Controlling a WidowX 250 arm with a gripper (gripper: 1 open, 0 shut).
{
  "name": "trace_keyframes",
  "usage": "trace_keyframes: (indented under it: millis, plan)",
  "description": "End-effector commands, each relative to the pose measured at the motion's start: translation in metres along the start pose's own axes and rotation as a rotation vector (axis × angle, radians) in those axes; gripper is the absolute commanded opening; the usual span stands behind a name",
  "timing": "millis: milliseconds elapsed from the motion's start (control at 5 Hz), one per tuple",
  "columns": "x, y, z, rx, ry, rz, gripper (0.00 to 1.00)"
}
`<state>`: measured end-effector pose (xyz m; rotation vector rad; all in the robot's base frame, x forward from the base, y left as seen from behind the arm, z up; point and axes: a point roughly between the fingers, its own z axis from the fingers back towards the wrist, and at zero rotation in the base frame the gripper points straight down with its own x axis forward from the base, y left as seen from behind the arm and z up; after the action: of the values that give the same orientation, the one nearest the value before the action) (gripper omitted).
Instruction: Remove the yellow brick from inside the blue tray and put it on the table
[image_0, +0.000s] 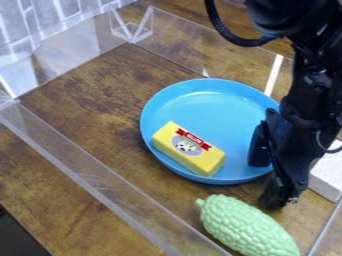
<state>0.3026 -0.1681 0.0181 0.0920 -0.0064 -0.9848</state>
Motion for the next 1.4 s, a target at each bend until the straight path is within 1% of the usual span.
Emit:
trace_keyframes:
  millis: [0, 200, 400, 600, 1000, 1200]
  plan:
    - [0.0020, -0.0059, 0.0010, -0.005, 0.011, -0.036, 1.00]
    - [0.0025, -0.0052, 0.0008, -0.009, 0.024, -0.037, 1.00]
    - [0.0030, -0.0043, 0.0008, -0.011, 0.036, -0.040, 0.00]
    - [0.0028, -0.0037, -0.0003, -0.012, 0.047, -0.043, 0.00]
    - [-0.0019, -0.0047, 0.0035, -0.011, 0.071, -0.058, 0.00]
    - [-0.0037, -0.0041, 0.0094, -0.005, 0.070, -0.055, 1.00]
